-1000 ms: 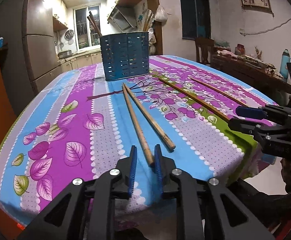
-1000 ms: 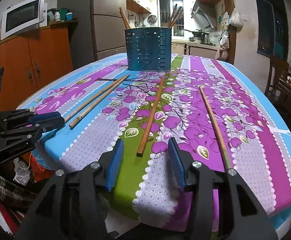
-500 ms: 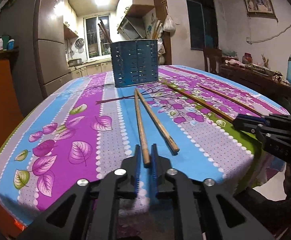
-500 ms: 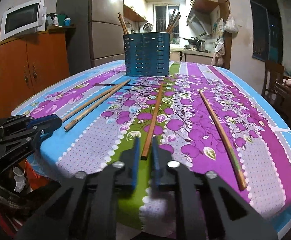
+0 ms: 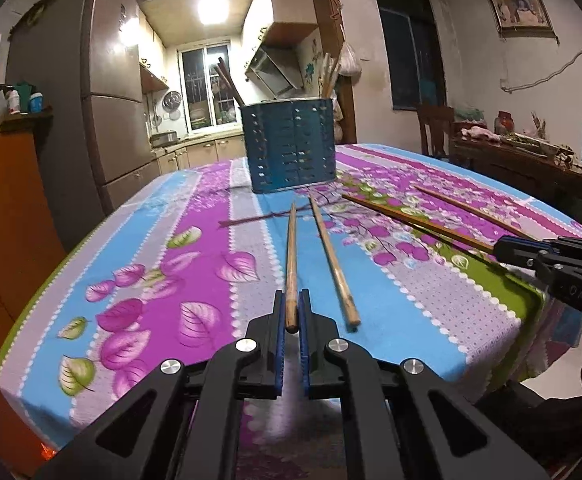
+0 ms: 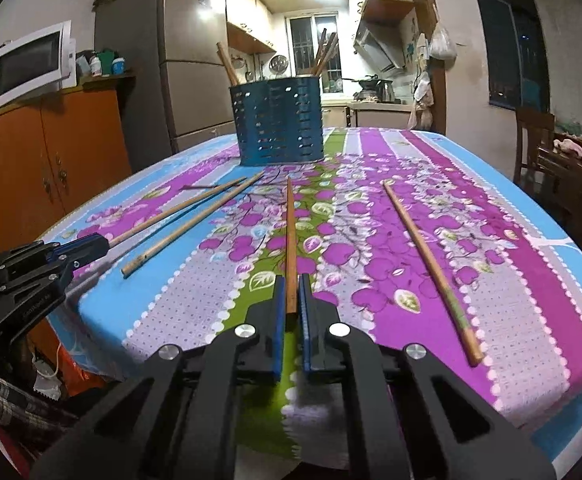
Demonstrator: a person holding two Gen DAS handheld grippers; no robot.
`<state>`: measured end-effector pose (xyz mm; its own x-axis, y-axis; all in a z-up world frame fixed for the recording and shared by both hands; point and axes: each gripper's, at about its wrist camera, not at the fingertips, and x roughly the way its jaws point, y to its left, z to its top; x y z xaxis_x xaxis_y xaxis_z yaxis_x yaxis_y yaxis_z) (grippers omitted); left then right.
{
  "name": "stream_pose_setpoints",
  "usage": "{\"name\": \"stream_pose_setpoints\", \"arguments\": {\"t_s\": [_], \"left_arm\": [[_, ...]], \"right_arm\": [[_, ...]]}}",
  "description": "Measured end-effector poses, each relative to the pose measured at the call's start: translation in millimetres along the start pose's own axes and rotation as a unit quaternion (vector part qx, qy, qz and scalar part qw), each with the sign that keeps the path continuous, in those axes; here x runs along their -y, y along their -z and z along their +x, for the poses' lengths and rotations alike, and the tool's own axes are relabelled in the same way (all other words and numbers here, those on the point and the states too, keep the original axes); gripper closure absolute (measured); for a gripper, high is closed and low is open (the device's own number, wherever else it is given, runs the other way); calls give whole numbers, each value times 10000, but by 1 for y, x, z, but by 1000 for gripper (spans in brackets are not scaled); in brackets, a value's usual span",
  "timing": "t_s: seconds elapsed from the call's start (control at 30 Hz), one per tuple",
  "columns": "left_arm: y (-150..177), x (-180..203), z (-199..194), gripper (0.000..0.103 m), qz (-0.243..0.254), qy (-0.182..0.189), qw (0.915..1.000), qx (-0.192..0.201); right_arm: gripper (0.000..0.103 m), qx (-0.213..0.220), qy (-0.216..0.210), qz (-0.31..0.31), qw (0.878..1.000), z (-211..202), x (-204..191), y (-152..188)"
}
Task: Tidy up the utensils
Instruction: 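Close the left tool on a chopstick while the right tool grasps another, then lift both held chopsticks and carry them over the blue holder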
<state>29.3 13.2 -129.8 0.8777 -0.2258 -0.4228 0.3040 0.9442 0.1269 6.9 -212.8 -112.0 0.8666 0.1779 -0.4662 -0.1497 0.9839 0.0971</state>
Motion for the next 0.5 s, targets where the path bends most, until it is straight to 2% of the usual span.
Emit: {"name": "stream_pose_setpoints", "arguments": {"t_s": [0.27, 0.5], "left_arm": [[-20, -12, -22, 96, 10, -147, 9993, 350], [-54, -25, -50, 96, -152, -176, 9966, 785]], "right_arm": [[98, 265, 78, -263, 9993, -21, -1, -18], [98, 789, 114, -611, 9949, -44, -10, -46]]}}
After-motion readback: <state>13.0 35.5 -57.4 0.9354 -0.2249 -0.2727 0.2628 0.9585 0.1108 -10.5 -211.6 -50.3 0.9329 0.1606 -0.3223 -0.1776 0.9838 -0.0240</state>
